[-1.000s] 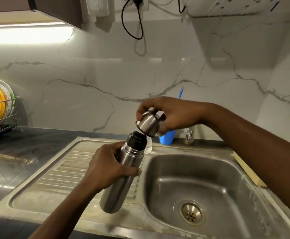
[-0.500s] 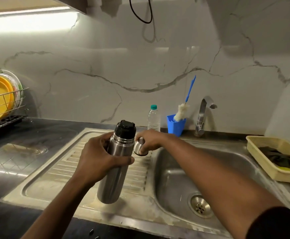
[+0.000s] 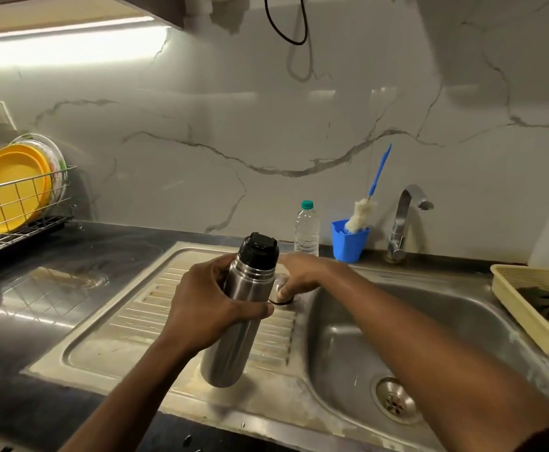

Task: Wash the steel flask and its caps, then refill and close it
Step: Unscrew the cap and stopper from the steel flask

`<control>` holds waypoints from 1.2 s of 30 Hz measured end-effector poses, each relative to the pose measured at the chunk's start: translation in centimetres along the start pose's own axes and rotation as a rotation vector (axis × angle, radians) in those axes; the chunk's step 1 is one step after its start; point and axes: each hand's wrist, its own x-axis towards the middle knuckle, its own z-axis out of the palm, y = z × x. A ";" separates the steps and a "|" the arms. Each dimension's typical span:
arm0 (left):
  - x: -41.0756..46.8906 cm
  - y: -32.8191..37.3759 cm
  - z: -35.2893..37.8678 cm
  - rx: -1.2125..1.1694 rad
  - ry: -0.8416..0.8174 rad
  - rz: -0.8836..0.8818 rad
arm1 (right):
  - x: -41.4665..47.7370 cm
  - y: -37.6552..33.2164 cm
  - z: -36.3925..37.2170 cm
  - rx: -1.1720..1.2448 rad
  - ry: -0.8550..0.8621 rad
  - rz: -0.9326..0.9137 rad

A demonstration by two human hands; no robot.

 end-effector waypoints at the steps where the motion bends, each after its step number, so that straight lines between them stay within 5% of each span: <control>1: 0.0 0.0 0.1 0.003 0.005 -0.005 | -0.8 -0.3 -1.3 0.000 0.037 -0.018; 7: 0.1 0.8 1.4 0.017 0.029 0.002 | -9.6 -4.1 -10.3 0.405 0.249 -0.193; 13: 0.0 2.5 3.4 0.136 0.111 -0.008 | -15.3 -7.2 -11.1 -0.059 0.316 -0.193; 16: 0.0 3.1 4.0 0.154 0.103 -0.007 | -15.7 -6.5 -10.7 -0.108 0.382 -0.234; 29: -0.3 4.1 5.2 0.052 -0.026 0.019 | -18.5 -3.1 -14.3 -0.052 0.010 -0.521; 36: -0.1 4.7 5.6 0.103 -0.018 0.060 | -18.1 -4.1 -13.7 -0.164 0.078 -0.162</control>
